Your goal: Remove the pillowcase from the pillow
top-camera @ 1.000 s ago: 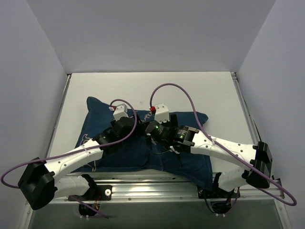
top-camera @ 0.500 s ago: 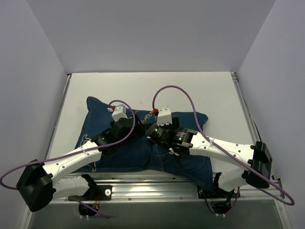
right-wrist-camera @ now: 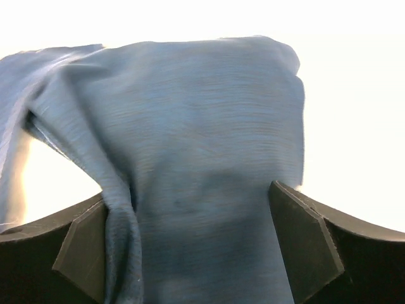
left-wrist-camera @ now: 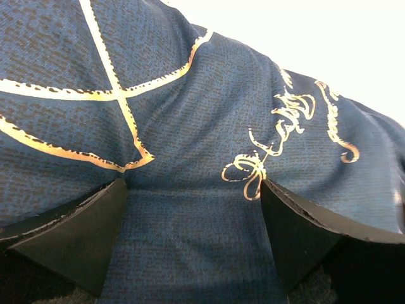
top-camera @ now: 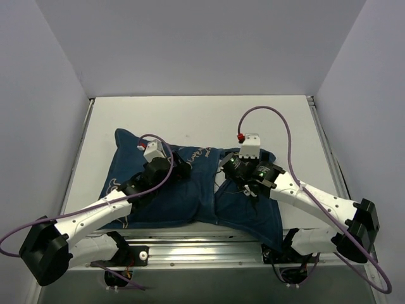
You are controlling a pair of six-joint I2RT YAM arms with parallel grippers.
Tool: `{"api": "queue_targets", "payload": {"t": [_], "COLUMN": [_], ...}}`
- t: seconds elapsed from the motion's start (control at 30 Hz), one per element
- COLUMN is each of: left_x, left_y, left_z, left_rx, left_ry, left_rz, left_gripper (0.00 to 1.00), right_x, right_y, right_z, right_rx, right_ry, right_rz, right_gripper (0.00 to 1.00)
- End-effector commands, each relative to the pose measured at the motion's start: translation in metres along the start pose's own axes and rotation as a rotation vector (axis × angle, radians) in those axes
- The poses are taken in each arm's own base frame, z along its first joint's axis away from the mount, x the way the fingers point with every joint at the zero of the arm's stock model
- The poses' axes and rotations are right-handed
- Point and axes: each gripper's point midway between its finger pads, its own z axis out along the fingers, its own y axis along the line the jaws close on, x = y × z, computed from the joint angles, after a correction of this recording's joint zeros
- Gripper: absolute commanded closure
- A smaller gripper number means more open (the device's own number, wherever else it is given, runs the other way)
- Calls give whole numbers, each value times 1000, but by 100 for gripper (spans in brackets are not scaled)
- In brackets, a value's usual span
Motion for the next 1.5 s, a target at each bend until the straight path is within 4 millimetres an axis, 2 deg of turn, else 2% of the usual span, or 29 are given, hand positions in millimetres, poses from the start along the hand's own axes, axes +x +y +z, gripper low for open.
{"api": "queue_targets", "payload": {"t": [0.0,0.03,0.07,0.13,0.17,0.2,0.23,0.27,0.3,0.33,0.4,0.43,0.5,0.53,0.57,0.63,0.67,0.77,0.8,0.83,0.87,0.9,0.93,0.97,1.0,1.03,1.2,1.23,1.47], "left_x": [57,55,54,56,52,51,50,48,46,43,35,30,17,10,-1,-14,-30,-41,-60,-48,-49,-63,-52,-43,-41,-36,-8,3,28], "left_y": [83,87,89,97,100,103,105,106,106,102,97,93,75,67,49,30,7,-29,-54,-71,-85,-105,-115,-129,-136,-143,-146,-146,-149], "left_z": [-8,-8,-9,-11,-12,-13,-15,-15,-16,-16,-18,-19,-21,-24,-28,-38,-45,-62,-73,-78,-82,-91,-83,-86,-84,-72,-35,-26,3], "left_rx": [-233,-243,-242,-255,-261,-266,-266,-270,-267,-257,-240,-223,-166,-133,-81,-14,44,131,181,213,236,260,257,286,292,278,242,244,280], "left_ry": [197,192,186,192,185,183,183,177,175,171,161,155,142,135,123,109,82,74,28,56,49,7,31,42,40,51,120,154,209], "left_rz": [60,49,41,30,18,15,13,9,22,31,67,84,144,165,178,252,267,384,425,484,521,566,616,661,705,725,774,783,784], "left_gripper": [3,3,3,3,3,3,3,3,3,4,4,4,4,4,4,4,4,4,4,4,4,4,4,4,4,5,8,8,8], "right_x": [4,5,9,9,21,24,20,25,30,24,24,13,8,-2,-5,-15,-17,-24,-25,-23,-23,-23,-22,-22,-23,-24,-34,-34,-28], "right_y": [-61,-65,-78,-84,-90,-91,-86,-79,-73,-62,-37,-23,-1,10,18,41,47,66,70,76,78,80,78,78,79,80,80,79,82], "right_z": [8,10,17,24,32,36,40,43,45,46,44,43,36,33,30,20,17,9,7,6,6,5,10,11,11,11,11,11,13], "right_rx": [186,177,210,191,182,161,118,60,22,-29,-167,-235,-361,-412,-450,-555,-578,-615,-620,-628,-631,-634,-607,-600,-602,-605,-598,-594,-610], "right_ry": [13,26,51,58,106,119,108,145,160,142,164,132,134,107,103,89,86,65,61,63,66,68,62,59,57,49,10,9,15], "right_rz": [9,41,73,129,159,176,196,221,219,238,230,247,240,250,248,244,239,219,218,207,205,202,199,195,191,185,180,175,164], "right_gripper": [17,17,17,17,17,20,23,27,39,44,57,61,70,74,77,85,86,88,88,88,88,88,88,88,88,88,88,88,87]}}
